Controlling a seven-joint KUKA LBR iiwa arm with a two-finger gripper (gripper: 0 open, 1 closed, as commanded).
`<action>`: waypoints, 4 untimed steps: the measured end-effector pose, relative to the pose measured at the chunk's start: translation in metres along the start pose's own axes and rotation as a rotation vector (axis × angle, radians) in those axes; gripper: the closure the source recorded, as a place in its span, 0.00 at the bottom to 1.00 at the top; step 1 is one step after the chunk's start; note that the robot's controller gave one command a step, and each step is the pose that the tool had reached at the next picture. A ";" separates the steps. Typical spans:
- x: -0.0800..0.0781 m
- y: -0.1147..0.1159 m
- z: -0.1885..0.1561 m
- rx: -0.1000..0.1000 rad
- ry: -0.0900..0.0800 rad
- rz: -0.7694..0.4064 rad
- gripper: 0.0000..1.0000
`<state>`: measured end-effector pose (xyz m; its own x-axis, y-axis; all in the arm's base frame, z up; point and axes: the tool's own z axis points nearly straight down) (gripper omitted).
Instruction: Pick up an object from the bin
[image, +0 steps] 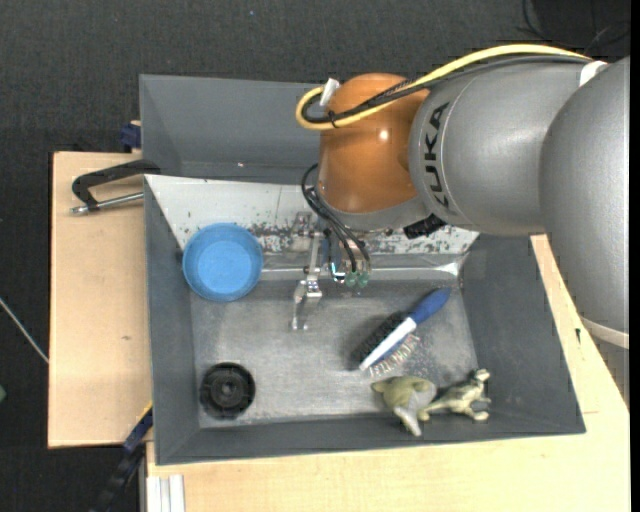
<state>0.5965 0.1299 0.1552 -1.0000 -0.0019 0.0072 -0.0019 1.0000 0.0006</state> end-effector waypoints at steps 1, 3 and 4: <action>0.003 0.066 0.065 -0.001 -0.003 -0.313 0.00; 0.008 0.099 0.077 0.002 -0.013 -0.021 0.00; 0.034 0.096 0.062 0.008 -0.037 -0.401 0.00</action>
Offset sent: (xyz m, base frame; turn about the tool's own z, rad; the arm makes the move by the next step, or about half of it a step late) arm -0.0021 0.0636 -0.0634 -0.3101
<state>0.5614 0.2257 0.0935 -0.9194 -0.3923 -0.0281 -0.3922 0.9198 -0.0113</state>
